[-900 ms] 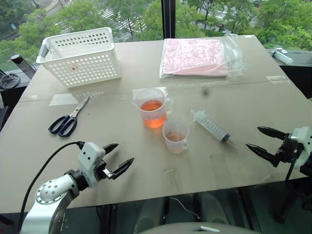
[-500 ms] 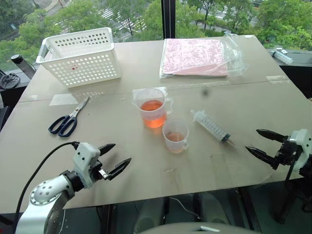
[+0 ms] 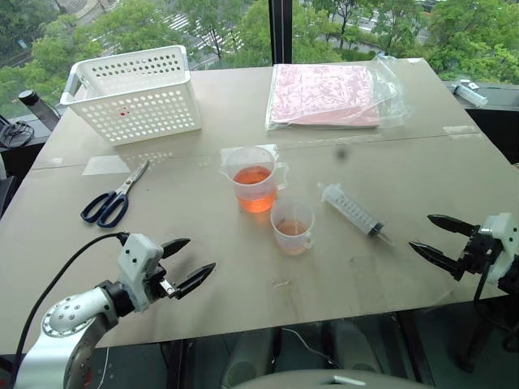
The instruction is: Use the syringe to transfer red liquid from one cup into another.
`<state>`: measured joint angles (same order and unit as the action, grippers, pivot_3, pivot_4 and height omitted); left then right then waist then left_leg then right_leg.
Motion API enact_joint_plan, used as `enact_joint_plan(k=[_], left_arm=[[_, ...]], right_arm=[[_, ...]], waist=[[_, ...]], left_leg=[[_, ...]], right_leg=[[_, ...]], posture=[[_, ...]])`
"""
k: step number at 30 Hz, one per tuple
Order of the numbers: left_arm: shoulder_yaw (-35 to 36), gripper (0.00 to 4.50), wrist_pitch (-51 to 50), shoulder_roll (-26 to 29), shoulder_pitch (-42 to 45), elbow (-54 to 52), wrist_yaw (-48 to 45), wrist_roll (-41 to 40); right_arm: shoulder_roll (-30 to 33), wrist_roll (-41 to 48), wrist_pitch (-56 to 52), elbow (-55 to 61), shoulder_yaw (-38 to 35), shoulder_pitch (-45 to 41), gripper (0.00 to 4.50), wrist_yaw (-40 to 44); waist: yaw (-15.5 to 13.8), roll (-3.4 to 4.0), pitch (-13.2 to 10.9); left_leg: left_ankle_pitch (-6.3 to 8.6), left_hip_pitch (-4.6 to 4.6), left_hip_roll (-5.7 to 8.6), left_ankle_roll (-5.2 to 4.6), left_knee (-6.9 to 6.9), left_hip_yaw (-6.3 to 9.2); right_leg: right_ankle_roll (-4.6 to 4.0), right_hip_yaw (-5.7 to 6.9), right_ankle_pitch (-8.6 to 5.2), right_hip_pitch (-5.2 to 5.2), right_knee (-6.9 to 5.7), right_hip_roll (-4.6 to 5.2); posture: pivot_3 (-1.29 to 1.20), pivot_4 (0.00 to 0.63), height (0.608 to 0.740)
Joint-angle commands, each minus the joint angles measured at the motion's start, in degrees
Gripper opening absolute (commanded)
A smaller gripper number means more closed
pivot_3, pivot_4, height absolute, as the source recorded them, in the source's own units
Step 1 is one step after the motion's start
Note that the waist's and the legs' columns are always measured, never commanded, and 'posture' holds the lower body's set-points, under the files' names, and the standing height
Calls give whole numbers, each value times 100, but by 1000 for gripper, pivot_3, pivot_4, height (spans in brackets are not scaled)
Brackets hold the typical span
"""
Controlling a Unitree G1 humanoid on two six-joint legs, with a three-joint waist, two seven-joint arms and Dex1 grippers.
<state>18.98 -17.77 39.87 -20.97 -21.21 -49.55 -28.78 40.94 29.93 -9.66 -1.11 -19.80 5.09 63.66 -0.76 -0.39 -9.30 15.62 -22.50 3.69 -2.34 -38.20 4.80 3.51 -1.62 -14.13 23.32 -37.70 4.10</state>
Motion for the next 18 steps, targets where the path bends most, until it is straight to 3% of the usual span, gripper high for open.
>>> enact_joint_plan(k=[1, 6, 10, 12, 18], left_arm=[[382, 4500, -572, 496, 256, -520, 9, -325], [922, 4500, -2037, 1672, 1013, -928, -230, -1368], [1066, 4500, -3039, 2591, 1659, -1114, -406, -2134], [1106, 4500, -3333, 2818, 2094, -1114, -367, -2526], [1144, 4500, -3930, 3011, 2848, -1123, -240, -3321]], right_arm=[[123, 746, -1252, 825, -202, -401, 4460, -728], [699, 1140, -3197, 2228, 344, -1296, 4460, -1717], [963, 898, -4353, 2484, 1139, -2431, 4460, -2372], [1545, 602, -5614, 2497, 2255, -3313, 4460, -2363], [1151, 796, -7827, 2160, 3202, -5210, 4460, -2652]], waist=[[8, 5, -3], [17, 15, -9], [30, 12, -10], [39, 14, -33], [110, 8, -40]], left_leg=[[0, 0, 0, 0, 0, 2], [-1, -19, 0, 0, -4, 3], [-4, -30, 1, 7, 0, 7], [-13, -34, 4, 21, -3, -1], [-16, -46, 3, 27, 15, 8]], right_leg=[[0, 1, 0, 0, 0, 0], [-1, 0, 0, 26, -15, -2], [-1, 10, -1, 30, -4, -4], [0, 16, -1, 33, -2, -3], [-2, 18, -1, 40, 21, -1]], posture=[[0, 150, 740], [0, 150, 740], [0, 150, 740], [0, 150, 740], [0, 150, 740]])
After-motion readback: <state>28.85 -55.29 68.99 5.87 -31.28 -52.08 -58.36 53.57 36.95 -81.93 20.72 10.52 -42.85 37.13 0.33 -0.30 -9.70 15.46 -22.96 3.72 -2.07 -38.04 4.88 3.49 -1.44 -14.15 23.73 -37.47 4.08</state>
